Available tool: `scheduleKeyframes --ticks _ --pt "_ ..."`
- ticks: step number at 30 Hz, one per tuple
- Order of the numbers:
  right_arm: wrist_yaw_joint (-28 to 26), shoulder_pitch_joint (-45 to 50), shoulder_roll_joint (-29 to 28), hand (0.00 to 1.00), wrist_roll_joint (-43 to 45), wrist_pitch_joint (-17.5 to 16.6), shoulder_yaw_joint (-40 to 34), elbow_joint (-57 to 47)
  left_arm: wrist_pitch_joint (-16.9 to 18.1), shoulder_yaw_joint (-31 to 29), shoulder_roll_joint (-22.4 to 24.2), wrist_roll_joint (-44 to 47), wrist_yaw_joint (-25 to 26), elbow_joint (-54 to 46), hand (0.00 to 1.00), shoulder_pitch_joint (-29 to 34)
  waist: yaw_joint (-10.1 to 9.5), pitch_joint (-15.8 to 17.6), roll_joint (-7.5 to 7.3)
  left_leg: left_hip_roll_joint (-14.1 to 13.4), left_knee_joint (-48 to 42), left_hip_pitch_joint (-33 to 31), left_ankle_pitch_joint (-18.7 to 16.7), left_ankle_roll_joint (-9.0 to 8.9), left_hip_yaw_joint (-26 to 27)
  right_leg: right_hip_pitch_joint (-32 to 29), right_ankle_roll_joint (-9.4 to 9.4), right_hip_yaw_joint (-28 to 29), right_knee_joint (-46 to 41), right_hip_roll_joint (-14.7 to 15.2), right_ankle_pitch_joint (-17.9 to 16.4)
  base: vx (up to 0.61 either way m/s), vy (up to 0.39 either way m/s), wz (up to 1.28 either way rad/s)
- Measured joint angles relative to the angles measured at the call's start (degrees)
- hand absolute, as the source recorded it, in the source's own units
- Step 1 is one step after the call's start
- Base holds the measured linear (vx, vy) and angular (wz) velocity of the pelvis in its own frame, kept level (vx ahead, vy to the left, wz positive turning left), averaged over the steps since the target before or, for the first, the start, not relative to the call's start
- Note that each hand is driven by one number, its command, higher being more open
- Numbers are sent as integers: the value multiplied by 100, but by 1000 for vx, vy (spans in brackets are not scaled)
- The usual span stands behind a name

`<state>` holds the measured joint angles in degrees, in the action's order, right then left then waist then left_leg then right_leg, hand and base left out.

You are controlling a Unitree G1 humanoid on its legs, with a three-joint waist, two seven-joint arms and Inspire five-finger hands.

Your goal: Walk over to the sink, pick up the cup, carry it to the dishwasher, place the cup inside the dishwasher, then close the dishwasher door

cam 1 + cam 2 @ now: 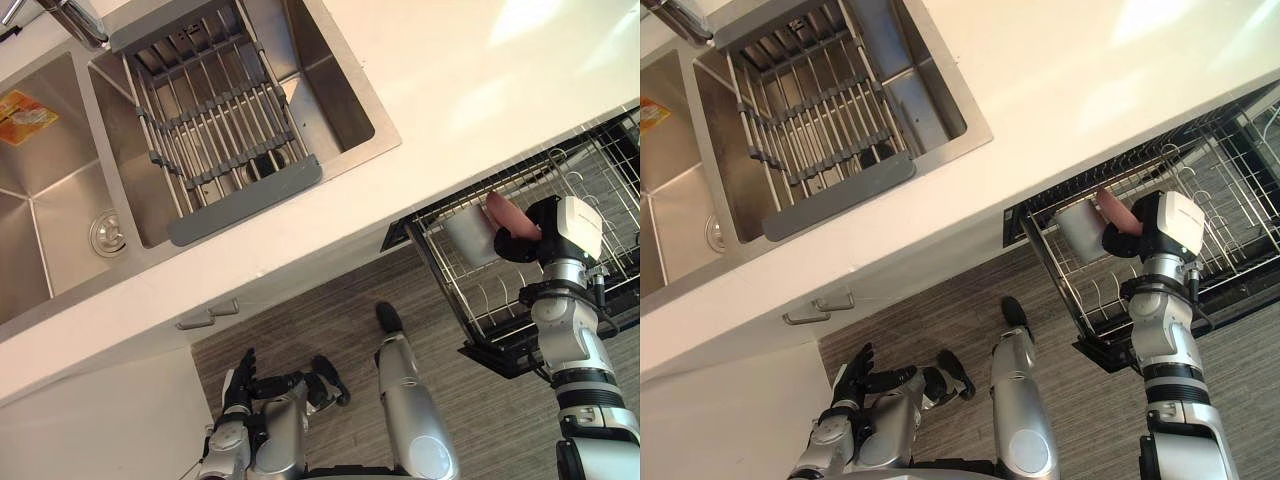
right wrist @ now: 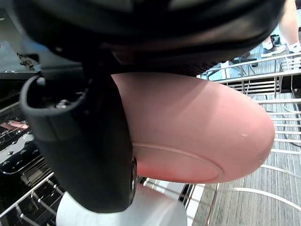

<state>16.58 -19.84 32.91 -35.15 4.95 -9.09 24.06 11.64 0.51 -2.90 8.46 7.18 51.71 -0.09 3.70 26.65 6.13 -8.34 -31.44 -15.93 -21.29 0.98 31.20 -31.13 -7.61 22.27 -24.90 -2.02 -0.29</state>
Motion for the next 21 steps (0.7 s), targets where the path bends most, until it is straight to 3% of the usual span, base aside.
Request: scheduleKeyframes --ticks 21 --pt "98 -511 889 0 -103 125 -79 287 61 -21 23 112 17 -11 100 -90 -38 78 38 103 -83 -343 28 53 -29 -393 -35 -44 -189 118 -11 25 -52 2"
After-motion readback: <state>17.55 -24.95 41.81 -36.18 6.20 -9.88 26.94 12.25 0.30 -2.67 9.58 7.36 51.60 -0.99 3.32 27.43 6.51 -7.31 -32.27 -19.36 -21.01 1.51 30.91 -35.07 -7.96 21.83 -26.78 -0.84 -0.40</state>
